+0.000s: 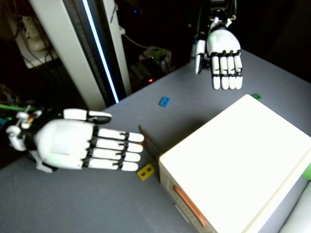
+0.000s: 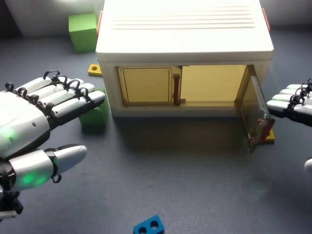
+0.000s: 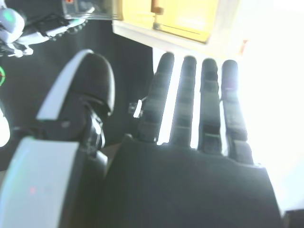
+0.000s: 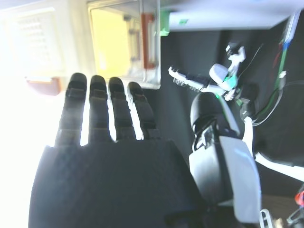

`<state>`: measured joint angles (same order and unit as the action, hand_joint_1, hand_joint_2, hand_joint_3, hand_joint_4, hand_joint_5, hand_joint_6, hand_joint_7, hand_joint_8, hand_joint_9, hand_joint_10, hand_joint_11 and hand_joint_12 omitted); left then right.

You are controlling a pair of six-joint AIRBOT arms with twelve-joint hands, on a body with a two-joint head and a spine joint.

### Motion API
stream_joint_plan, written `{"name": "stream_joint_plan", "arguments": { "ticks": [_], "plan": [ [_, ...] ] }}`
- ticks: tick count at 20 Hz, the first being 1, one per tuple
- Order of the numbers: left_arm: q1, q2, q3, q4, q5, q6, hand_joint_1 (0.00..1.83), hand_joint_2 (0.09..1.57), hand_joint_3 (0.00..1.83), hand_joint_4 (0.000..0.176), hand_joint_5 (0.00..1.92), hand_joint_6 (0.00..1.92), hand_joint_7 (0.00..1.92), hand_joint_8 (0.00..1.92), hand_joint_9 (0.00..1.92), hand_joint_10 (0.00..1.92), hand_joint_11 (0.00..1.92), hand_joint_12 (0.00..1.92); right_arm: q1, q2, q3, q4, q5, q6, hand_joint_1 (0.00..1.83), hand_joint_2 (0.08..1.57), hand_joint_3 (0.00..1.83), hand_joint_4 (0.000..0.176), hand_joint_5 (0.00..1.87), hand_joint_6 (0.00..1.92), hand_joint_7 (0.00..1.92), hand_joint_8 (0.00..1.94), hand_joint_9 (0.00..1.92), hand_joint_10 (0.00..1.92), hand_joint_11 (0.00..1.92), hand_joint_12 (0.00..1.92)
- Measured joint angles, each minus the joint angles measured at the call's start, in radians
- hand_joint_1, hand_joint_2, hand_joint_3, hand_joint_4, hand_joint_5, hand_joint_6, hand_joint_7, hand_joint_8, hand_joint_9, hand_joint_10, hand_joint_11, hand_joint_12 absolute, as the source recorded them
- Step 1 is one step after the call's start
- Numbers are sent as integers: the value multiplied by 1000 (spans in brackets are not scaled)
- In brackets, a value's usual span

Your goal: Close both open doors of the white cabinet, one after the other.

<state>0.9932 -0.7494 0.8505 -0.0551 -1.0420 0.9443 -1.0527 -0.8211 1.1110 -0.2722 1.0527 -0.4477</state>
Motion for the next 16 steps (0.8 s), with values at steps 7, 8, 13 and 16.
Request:
{"name": "stream_joint_plan", "arguments": {
  "ticks": [7, 8, 13, 16],
  "plan": [
    [10, 0, -2, -10, -6, 2, 0, 1499, 3, 0, 91, 1, 98, 4, 87, 2, 0, 450, 29, -6, 0, -11, -11, -2, 0, 1313, 2, 0, 0, 0, 0, 0, 0, 0, 0, 0],
    [11, 0, -2, -12, -7, 2, 0, 1497, 1, 0, 61, 3, 64, 4, 51, 3, 0, 349, 42, -9, 0, -24, -15, -2, 0, 1323, 6, 0, 0, 0, 0, 0, 0, 0, 0, 0],
    [23, 0, -2, -18, -15, 3, 0, 1491, 0, 0, 85, 7, 93, 9, 82, 11, 0, 382, 66, -19, 0, -47, -11, -2, 0, 1324, 6, 0, 0, 0, 0, 0, 0, 0, 0, 0],
    [27, -4, -2, -38, -25, 6, 0, 1516, 5, 0, 112, 3, 99, 4, 75, 4, 0, 331, 77, -34, 0, -55, -17, -2, 0, 1336, 9, 0, 0, 0, 0, 0, 0, 0, 0, 0]
  ]
}}
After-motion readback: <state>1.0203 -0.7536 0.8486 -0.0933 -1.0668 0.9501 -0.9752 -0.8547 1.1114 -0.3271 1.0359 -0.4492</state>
